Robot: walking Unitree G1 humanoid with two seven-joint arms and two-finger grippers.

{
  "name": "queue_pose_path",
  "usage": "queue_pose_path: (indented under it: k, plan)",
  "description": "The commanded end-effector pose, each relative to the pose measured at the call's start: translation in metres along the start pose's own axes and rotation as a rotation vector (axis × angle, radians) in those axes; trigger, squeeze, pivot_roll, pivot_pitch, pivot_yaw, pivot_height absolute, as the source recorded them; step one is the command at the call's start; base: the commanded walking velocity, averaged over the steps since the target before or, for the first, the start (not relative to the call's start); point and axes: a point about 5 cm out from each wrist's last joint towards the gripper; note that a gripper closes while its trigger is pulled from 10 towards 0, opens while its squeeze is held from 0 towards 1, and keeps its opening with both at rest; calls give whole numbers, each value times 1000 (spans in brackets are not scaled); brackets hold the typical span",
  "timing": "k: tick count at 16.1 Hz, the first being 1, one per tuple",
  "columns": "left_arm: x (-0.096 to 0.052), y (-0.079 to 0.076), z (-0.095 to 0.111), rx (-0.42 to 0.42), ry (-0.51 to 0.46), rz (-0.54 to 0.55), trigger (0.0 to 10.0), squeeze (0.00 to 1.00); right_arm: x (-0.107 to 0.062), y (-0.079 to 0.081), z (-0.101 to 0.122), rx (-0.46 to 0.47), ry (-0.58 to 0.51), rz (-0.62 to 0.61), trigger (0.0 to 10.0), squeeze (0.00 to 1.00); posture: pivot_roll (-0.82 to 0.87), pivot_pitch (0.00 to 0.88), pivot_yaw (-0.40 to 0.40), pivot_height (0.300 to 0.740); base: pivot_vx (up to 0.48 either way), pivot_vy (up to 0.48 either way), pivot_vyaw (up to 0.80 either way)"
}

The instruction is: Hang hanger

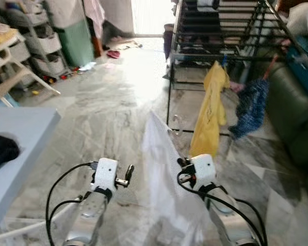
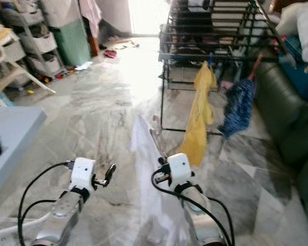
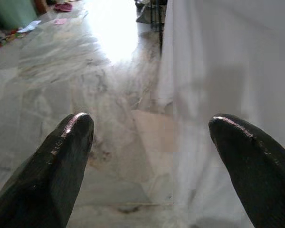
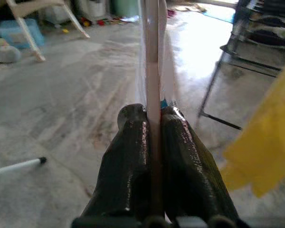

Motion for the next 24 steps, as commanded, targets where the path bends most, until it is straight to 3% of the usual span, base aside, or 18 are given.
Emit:
queue_pose_path:
  k: [1, 9, 14, 16, 17, 21, 23, 24]
  plan:
    - [0, 1, 5, -2, -24, -1, 10000, 0, 7, 1, 18, -16, -74, 13, 10000, 0, -68, 0, 56, 740, 0, -277, 800]
    - [-2, 1, 1, 8, 1, -20, 10000, 0, 7, 7, 16, -13, -69, 19, 10000, 0, -67, 0, 66, 740, 0, -274, 800]
    - [-3, 5, -4, -5, 17, 69, 10000, 0, 5, 6, 11, -15, -47, 19, 10000, 0, -46, 0, 33, 740, 0, 0, 0]
    - [-8, 11, -5, -29, 18, 101, 10000, 0, 5, 2, 11, -21, -44, 13, 10000, 0, -27, 0, 18, 740, 0, 0, 0]
    - [-14, 16, -8, -46, 14, 128, 10000, 0, 6, -5, 12, 32, -43, -12, 10000, 0, -14, 0, 11, 740, 0, 0, 0]
    - [-32, 27, -16, -32, 33, 158, 10000, 0, 2, -16, 7, 52, 1, -60, 10000, 0, -11, 0, 14, 740, 0, 0, 0]
    - [-35, 30, -16, -18, 40, 156, 10000, 0, -3, -26, 1, -68, 34, -173, 10000, 0, -17, 0, 26, 740, 0, 0, 0]
    - [-34, 29, -14, 11, 34, 145, 10000, 0, -5, -28, -2, -51, 48, -182, 10000, 0, -19, 0, 29, 740, 0, 0, 0]
Point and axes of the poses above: a point about 5 cm out from each wrist's last joint towards the gripper, its own x axis pointing out of the wrist towards the gripper, its own z axis along the axis of the wrist's last joint, y = z × x, and after that the axes turned 5 degrees about -x, right-handed
